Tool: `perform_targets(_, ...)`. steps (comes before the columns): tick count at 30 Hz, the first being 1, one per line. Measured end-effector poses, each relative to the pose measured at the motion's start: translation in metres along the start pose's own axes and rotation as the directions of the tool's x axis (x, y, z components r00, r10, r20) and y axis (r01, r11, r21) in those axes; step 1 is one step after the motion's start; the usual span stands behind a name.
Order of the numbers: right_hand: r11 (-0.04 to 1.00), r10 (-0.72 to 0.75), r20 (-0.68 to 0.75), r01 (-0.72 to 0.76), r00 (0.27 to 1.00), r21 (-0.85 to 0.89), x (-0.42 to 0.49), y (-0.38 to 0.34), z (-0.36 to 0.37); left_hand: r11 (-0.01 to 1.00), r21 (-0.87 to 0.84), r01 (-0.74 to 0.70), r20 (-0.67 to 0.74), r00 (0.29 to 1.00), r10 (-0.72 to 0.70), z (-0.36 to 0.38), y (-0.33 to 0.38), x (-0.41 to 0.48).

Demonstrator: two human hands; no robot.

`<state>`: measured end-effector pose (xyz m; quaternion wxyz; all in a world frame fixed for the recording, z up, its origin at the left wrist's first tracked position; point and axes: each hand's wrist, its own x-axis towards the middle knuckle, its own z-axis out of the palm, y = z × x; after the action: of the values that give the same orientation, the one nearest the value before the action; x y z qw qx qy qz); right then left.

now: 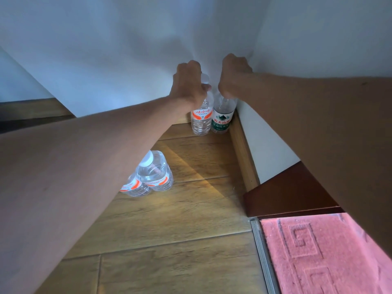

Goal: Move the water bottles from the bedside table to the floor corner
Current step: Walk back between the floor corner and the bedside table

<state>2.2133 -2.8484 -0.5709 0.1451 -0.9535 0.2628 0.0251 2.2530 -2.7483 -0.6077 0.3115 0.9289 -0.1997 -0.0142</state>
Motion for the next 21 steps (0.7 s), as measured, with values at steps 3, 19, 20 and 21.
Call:
perform_targets(3, 1.0, 0.011, 0.015, -0.011, 1.0, -0.02, 0.002, 0.001, 0.0, 0.999, -0.044, 0.001, 0.008, 1.0, -0.001, -0.003, 0.001, 0.001)
perform_targets(19, 0.999, 0.009, -0.086, -0.006, 0.996, 0.038, -0.013, -0.011, 0.003, 0.995, -0.091, -0.048, 0.154, 0.986, 0.062, -0.052, -0.021, -0.018)
perform_targets(20, 1.0, -0.015, -0.108, 0.014, 0.994, -0.008, -0.017, -0.013, 0.003, 0.995, -0.074, -0.064, 0.152, 0.985, 0.075, -0.062, -0.024, -0.022)
perform_targets(21, 0.998, -0.046, -0.125, 0.039, 0.991, -0.058, -0.021, -0.016, 0.003, 0.995, -0.052, -0.087, 0.153, 0.984, 0.094, -0.072, -0.027, -0.027)
